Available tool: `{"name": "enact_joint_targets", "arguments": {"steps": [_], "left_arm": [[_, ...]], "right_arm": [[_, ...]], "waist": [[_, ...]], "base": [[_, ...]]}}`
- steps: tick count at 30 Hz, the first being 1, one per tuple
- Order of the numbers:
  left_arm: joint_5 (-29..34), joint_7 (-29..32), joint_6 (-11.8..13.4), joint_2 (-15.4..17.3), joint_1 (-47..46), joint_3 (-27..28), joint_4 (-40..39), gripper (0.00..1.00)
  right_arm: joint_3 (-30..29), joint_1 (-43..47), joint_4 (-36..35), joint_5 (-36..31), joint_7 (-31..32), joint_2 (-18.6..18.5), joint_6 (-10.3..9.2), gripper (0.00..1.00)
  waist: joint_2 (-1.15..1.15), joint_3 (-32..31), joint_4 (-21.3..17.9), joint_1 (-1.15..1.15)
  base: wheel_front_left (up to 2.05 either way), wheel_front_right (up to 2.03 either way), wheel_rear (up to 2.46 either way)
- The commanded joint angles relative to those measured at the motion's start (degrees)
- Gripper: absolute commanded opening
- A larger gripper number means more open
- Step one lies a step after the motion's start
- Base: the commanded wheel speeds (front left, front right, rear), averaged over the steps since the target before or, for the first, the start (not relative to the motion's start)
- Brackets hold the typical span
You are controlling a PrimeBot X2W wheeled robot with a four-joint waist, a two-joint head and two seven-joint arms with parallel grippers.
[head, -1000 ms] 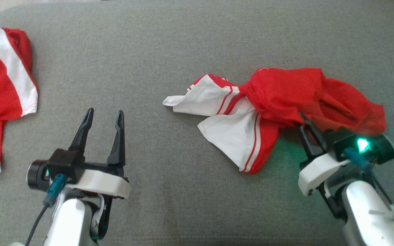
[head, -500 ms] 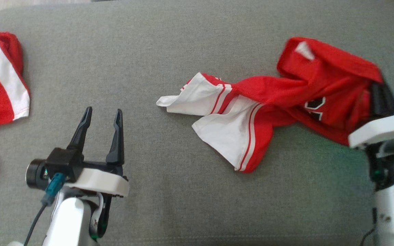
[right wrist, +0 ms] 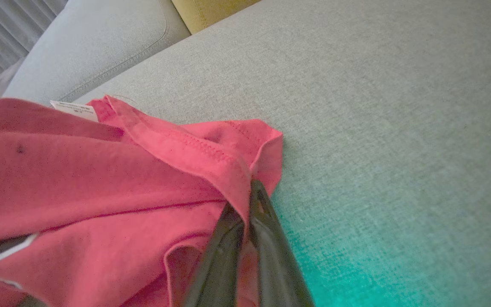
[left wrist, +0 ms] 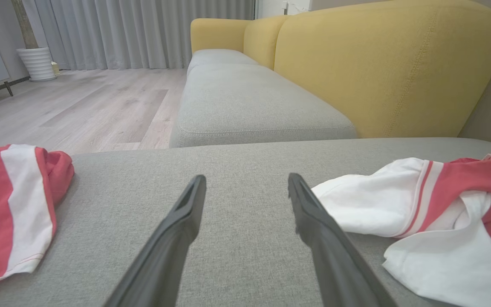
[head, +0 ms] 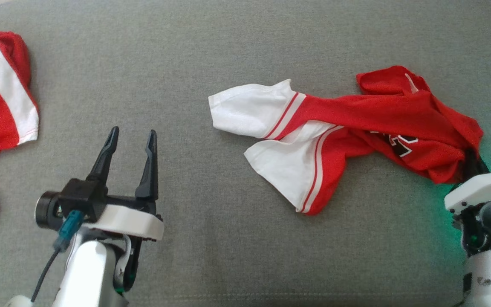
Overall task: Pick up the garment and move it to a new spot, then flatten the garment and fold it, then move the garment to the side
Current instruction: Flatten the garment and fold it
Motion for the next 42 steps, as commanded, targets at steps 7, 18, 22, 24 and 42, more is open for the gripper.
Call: {"name": "enact_joint_targets", "arguments": {"steps": [7, 18, 22, 24, 42], "left_arm": [[0.56, -0.70, 0.17, 0.74, -0.51, 3.07, -1.57, 1.00], [1.14, -0.70, 0.56, 1.48, 1.59, 3.81, -1.98, 1.00], [1.39, -0.70, 0.54, 1.71, 2.85, 3.58, -1.81, 1.00], [1.48, -0.70, 0.58, 1.82, 3.57, 3.48, -1.72, 1.00], [1.06, -0.70, 0.98, 2.18, 5.46, 2.90, -1.32, 1.00]], "right_arm": [[8.93, 3.56, -11.14, 7.33, -5.18, 0.34, 0.42, 1.00], [18.23, 11.11, -32.82, -1.95, -10.72, -2.98, 0.42, 1.00], [20.76, 15.04, -36.28, -5.02, -9.62, -2.45, 0.42, 1.00], [21.66, 17.20, -37.27, -5.53, -8.93, -1.98, 0.42, 1.00], [23.59, 21.13, -37.85, -4.92, -7.68, -0.15, 0.42, 1.00]], "waist": [[0.00, -1.69, -1.29, 0.00], [0.00, -5.78, -2.07, 0.00], [0.00, -7.42, -2.09, 0.00], [0.00, -8.06, -2.12, 0.00], [0.00, -8.99, -2.19, 0.00]], "base": [[0.00, 0.00, 0.00], [0.00, 0.00, 0.00], [0.00, 0.00, 0.00], [0.00, 0.00, 0.00], [0.00, 0.00, 0.00]]}}
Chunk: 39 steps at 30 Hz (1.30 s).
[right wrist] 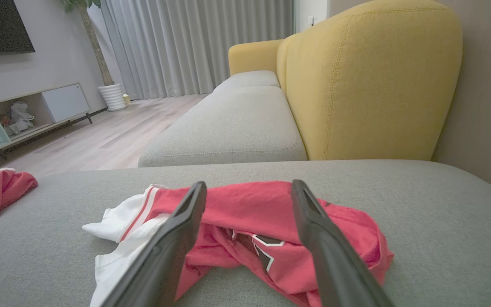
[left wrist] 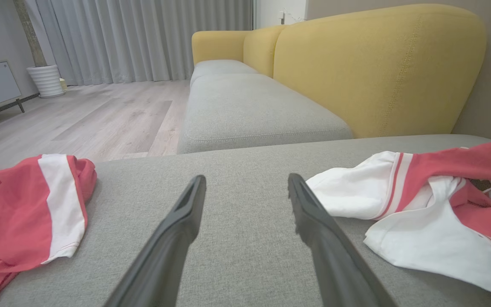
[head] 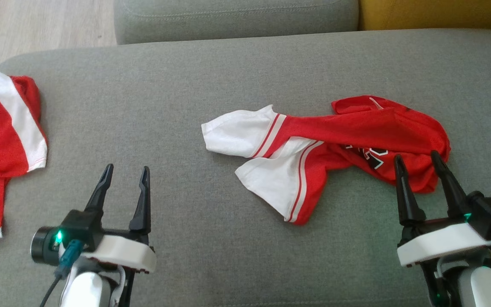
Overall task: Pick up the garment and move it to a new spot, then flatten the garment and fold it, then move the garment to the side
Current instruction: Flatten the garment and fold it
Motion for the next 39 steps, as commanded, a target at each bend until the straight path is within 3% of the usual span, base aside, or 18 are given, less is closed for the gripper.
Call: {"name": "enact_joint_targets", "arguments": {"steps": [1, 12, 24, 30, 39], "left_arm": [[0.07, -0.70, 0.32, 0.86, -1.31, 1.72, -1.82, 1.00], [-0.22, -0.70, 0.49, 1.03, -1.72, 1.42, -1.85, 1.00], [-1.85, 1.26, -2.16, 0.33, -10.01, -1.24, 1.18, 1.00], [-3.10, 4.15, -4.18, -0.96, -21.64, -4.87, 9.85, 1.00], [-5.81, 5.62, -6.22, -1.80, -35.39, -9.41, 31.77, 1.00]], "right_arm": [[1.31, -1.31, -1.88, 0.32, 0.03, -0.10, 0.42, 1.00], [1.17, -1.64, -1.32, 0.53, 0.01, 0.08, 0.42, 1.00], [0.57, -3.28, -2.13, 0.37, -0.02, 0.17, 0.42, 1.00], [0.60, -5.62, -2.41, 0.41, -0.39, 0.27, 0.42, 1.00], [1.44, -8.23, -0.60, 1.36, -1.64, 0.49, 0.42, 1.00]], "waist": [[0.00, 0.05, 0.02, 0.00], [0.00, 0.52, -0.10, 0.00], [0.00, 4.37, -0.62, 0.00], [0.00, 8.78, -1.95, 0.00], [0.00, 12.38, -4.78, 0.00]], "base": [[0.00, 0.00, 0.00], [0.00, 0.00, 0.00], [0.00, 0.00, 0.00], [0.00, 0.00, 0.00], [0.00, 0.00, 0.00]]}}
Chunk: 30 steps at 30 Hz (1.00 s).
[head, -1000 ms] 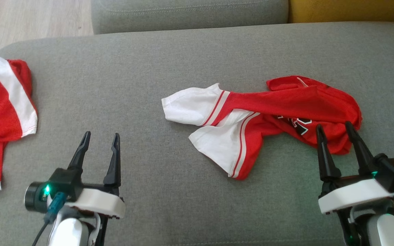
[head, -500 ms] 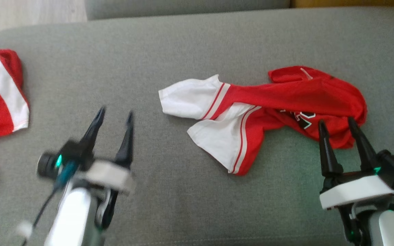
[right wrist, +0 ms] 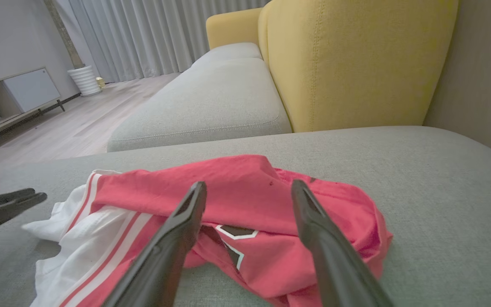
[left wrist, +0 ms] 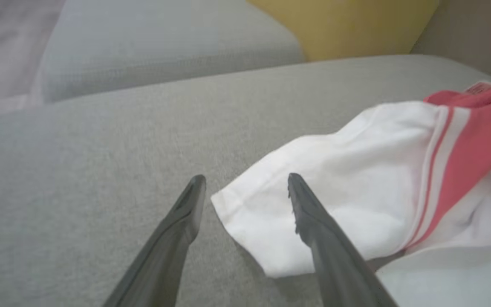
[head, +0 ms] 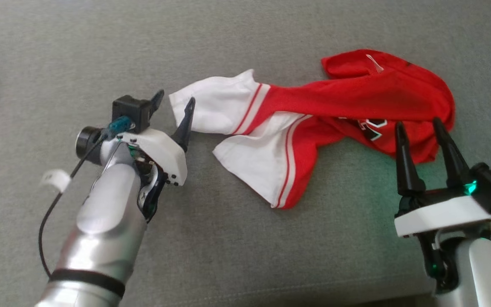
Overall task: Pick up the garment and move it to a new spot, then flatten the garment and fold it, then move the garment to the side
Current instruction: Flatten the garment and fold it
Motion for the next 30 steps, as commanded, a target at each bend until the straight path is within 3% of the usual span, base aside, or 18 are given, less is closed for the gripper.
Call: {"name": "enact_joint_targets", "arguments": {"steps": [1, 6, 7, 8, 9, 15, 20, 26, 30], "left_arm": [[-0.64, 0.35, -0.33, 0.69, -2.96, 1.23, 0.95, 1.00], [-2.79, 2.26, -0.69, 0.55, -6.13, 0.22, 10.35, 1.00], [-2.88, 2.42, -0.75, 0.53, -6.56, -0.20, 11.83, 0.71], [-3.00, 2.38, -0.81, 0.52, -6.90, -0.58, 13.14, 0.20], [-3.14, 2.07, -0.85, 0.51, -7.20, -0.86, 14.24, 0.00], [-3.61, -1.18, -0.55, 0.48, -8.50, -1.98, 18.94, 0.00], [-5.34, -3.29, -0.62, 0.46, -9.17, -3.85, 19.76, 0.00], [-8.43, -4.41, -0.50, 0.45, -10.13, -7.34, 17.76, 0.00], [-11.69, -5.09, 0.16, 0.45, -11.06, -11.60, 14.96, 0.00]], "right_arm": [[1.52, -1.91, -1.56, 0.40, -0.65, -0.01, 0.42, 1.00], [1.45, -2.38, -0.57, 0.82, -1.36, 0.06, 0.42, 1.00], [1.28, -2.41, -0.41, 0.95, -1.43, 0.06, 0.42, 1.00], [1.09, -2.48, -0.26, 1.19, -1.47, 0.07, 0.42, 1.00], [0.85, -2.60, -0.13, 1.31, -1.52, 0.08, 0.42, 1.00], [-1.17, -5.02, 1.14, 2.33, -1.22, -0.40, 0.42, 1.00], [-4.30, -11.83, 5.66, 4.32, -0.54, -4.08, 0.42, 1.00], [-3.41, -21.03, 15.30, 6.80, 1.84, -9.49, 0.42, 1.00], [3.67, -29.38, 28.04, 7.85, 6.95, -15.11, 0.42, 1.00]], "waist": [[0.00, 0.69, -1.01, -0.01], [0.00, 1.07, -2.01, -0.01], [0.00, 1.06, -2.14, -0.01], [0.00, 1.00, -2.27, -0.01], [0.00, 0.90, -2.34, -0.01], [0.00, -0.07, -1.84, -0.01], [0.00, -0.24, -0.49, -0.01], [0.00, 0.93, 1.59, -0.01], [0.00, 2.53, 3.80, -0.01]], "base": [[0.00, 0.00, 0.00], [0.00, 0.00, 0.00], [0.00, 0.00, 0.00], [0.00, 0.00, 0.00], [0.00, 0.00, 0.00], [0.00, 0.00, 0.00], [0.00, 0.00, 0.00], [0.00, 0.00, 0.00], [0.00, 0.00, 0.00]]}}
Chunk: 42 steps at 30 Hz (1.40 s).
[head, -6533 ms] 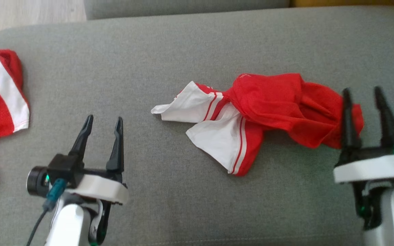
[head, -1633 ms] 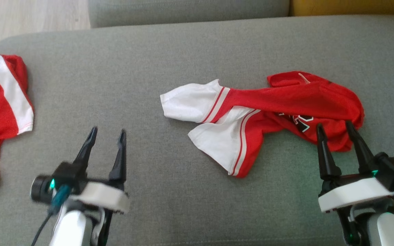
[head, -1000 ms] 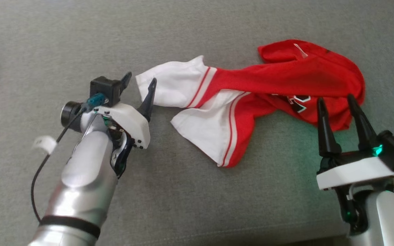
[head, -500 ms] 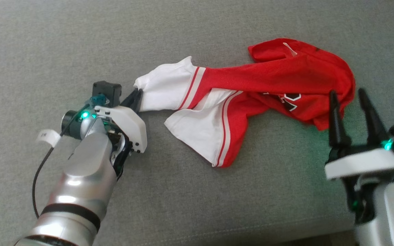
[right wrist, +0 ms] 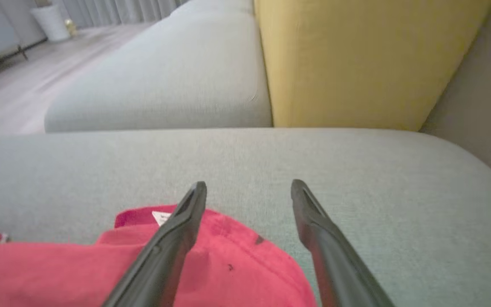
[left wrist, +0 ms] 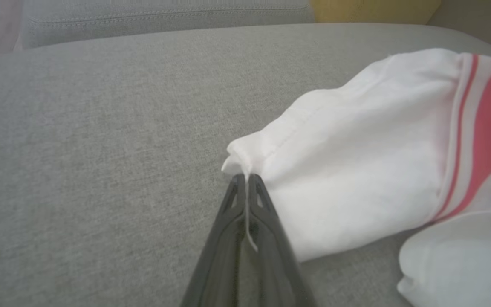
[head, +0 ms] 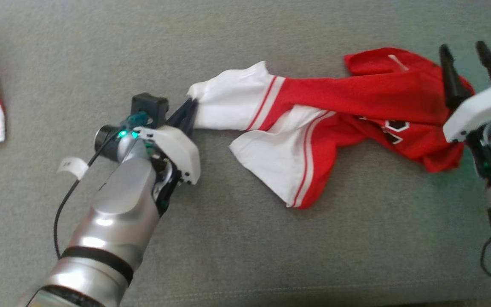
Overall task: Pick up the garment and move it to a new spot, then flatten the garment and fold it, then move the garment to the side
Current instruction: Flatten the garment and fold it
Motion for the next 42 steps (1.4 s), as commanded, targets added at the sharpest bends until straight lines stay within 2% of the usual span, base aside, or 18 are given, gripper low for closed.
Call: {"name": "enact_joint_targets", "arguments": {"steps": [1, 7, 15, 16, 17, 18, 24, 31, 37, 42], "left_arm": [[-0.42, -0.59, 0.37, 1.33, -2.33, 0.93, -1.57, 0.00], [-3.73, -1.11, 1.82, 1.33, -3.28, -3.55, -3.76, 0.00], [-6.76, -1.62, 3.38, 1.33, -4.38, -6.46, -4.67, 0.00], [-6.97, -1.66, 3.50, 1.33, -4.45, -6.55, -4.61, 0.00], [-7.11, -1.69, 3.64, 1.33, -4.50, -6.59, -4.52, 0.00], [-7.24, -1.72, 3.80, 1.33, -4.54, -6.52, -4.51, 0.00], [-5.30, -1.76, 5.59, 2.66, -3.27, -3.41, -9.41, 0.00], [-1.51, -1.77, 8.42, 7.11, 2.79, 4.12, -23.00, 0.00], [2.18, -1.77, 10.75, 10.80, 8.33, 11.31, -37.16, 0.00], [4.44, -1.77, 11.26, 12.73, 10.56, 14.77, -46.11, 0.00]], "right_arm": [[1.26, -1.16, -1.06, 0.38, 0.55, -0.93, 0.42, 1.00], [10.18, -8.98, 9.90, 2.50, 6.14, -4.43, 0.42, 1.00], [19.21, -15.31, 19.90, 8.18, 11.91, -6.15, 0.42, 1.00], [20.08, -15.55, 20.59, 9.59, 13.03, -6.06, 0.42, 0.51], [20.90, -15.84, 20.93, 10.70, 13.54, -6.23, 0.42, 0.11], [21.48, -16.07, 21.06, 11.84, 13.47, -6.47, 0.42, 0.00], [23.31, -15.64, 18.62, 18.66, 8.43, -7.80, 0.42, 0.00], [21.87, -11.78, 11.37, 25.70, -0.35, -10.02, 0.42, 0.00], [17.05, -7.50, 2.16, 31.62, -4.48, -11.84, 0.42, 0.00], [11.53, -4.78, -4.54, 36.08, -3.32, -12.04, 0.42, 0.00]], "waist": [[0.00, 0.66, 0.82, -0.01], [0.00, 2.35, 2.25, -0.01], [0.00, 3.70, 3.61, -0.01], [0.00, 3.74, 3.74, -0.01], [0.00, 3.75, 3.84, -0.01], [0.00, 3.73, 3.91, -0.01], [0.00, 2.65, 3.41, -0.01], [0.00, -0.78, 1.44, -0.01], [0.00, -4.40, -0.39, -0.01], [0.00, -6.68, -1.15, -0.01]], "base": [[0.00, 0.00, 0.00], [0.00, 0.00, 0.00], [0.00, 0.00, 0.00], [0.00, 0.00, 0.00], [0.00, 0.00, 0.00], [0.00, 0.00, 0.00], [0.00, 0.00, 0.00], [0.00, 0.00, 0.00], [0.00, 0.00, 0.00], [0.00, 0.00, 0.00]]}}
